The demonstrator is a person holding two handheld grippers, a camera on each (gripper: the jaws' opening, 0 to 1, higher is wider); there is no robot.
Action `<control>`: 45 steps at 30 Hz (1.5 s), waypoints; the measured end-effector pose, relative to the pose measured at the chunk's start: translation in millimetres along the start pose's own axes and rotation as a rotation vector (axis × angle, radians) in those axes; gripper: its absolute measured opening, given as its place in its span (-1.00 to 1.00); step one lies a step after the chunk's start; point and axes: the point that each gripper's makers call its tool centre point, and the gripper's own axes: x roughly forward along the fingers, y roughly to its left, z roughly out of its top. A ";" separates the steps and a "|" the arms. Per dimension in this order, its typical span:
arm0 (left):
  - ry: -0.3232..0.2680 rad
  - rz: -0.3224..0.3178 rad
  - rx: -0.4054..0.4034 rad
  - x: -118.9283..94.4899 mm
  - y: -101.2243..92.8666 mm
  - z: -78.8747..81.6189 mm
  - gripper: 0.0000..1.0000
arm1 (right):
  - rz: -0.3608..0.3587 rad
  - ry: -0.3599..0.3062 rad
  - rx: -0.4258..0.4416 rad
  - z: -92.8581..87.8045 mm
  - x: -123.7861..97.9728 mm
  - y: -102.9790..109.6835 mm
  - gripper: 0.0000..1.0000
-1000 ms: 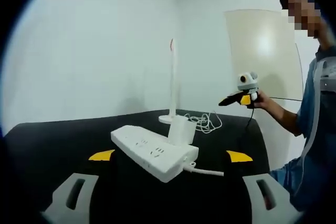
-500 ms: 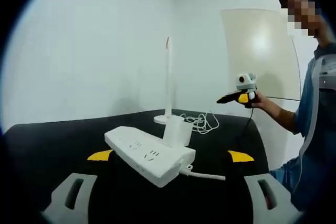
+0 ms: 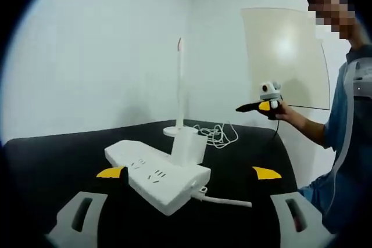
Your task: Insert the desk lamp plug into the socket, turn on the power strip switch, turn on the lamp switch, then turn off the lamp switch, turn off the power strip switch, and remove the plug from the socket.
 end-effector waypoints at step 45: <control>-0.004 0.058 -0.011 -0.7 3.9 -7.9 0.76 | -0.127 -0.100 -0.006 -47.4 -23.3 -64.0 0.93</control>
